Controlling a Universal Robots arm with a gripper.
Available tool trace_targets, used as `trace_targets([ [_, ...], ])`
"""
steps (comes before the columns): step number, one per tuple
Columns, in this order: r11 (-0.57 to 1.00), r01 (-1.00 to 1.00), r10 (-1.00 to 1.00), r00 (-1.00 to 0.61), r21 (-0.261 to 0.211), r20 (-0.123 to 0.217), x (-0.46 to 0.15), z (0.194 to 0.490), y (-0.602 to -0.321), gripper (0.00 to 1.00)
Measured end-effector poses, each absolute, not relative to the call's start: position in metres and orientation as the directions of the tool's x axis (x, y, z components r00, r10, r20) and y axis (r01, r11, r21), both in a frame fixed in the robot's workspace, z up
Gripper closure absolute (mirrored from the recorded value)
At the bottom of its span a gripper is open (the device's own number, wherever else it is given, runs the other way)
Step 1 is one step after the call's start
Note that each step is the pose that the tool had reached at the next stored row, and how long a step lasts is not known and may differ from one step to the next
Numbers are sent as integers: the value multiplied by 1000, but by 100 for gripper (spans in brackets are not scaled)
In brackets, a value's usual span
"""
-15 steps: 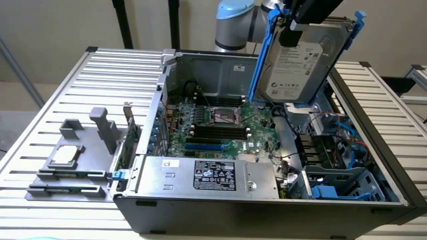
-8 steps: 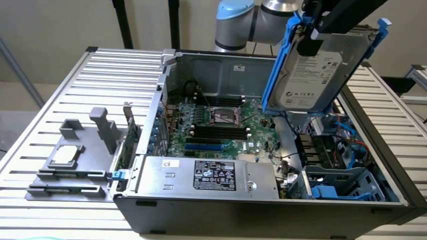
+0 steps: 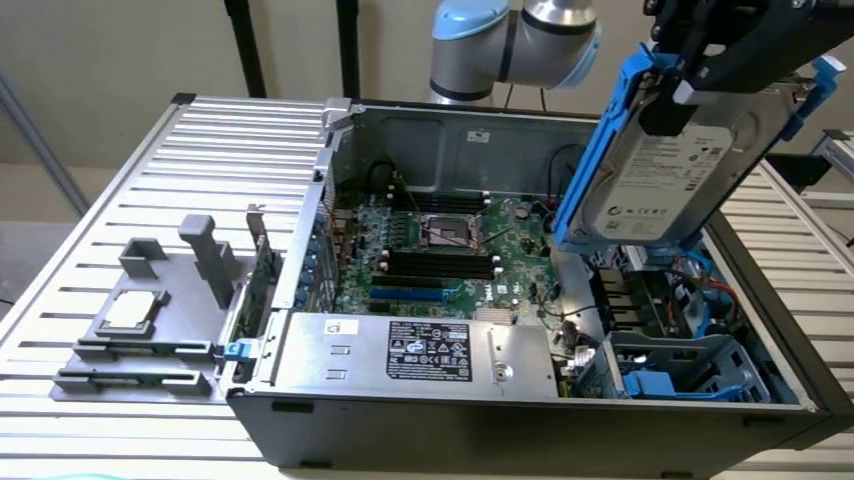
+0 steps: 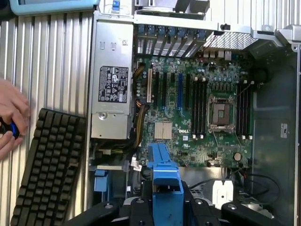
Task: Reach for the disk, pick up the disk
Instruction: 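Pick up the disk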
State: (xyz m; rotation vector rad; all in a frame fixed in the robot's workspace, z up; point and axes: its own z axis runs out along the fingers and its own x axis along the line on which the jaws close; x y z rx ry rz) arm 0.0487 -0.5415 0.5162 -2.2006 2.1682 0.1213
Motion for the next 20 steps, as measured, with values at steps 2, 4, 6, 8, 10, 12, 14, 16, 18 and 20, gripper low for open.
trace_targets([
  [2,-16,-1000,-996,14,19,-91,54,516,-548,67],
  [4,-16,-1000,-996,14,20,-91,59,516,-554,67],
  [6,-16,-1000,-996,14,19,-91,64,516,-560,67],
  [8,-16,-1000,-996,14,20,-91,69,516,-566,67],
  [10,-16,-1000,-996,14,19,-91,74,516,-572,67],
  [12,-16,-1000,-996,14,19,-91,79,516,-578,67],
  [14,-16,-1000,-996,14,20,-91,86,516,-584,67],
  [16,-16,-1000,-996,14,19,-91,94,516,-588,67],
  [18,-16,-1000,-996,14,20,-91,102,516,-592,67],
  [20,-16,-1000,-996,14,20,-91,108,515,-597,67],
])
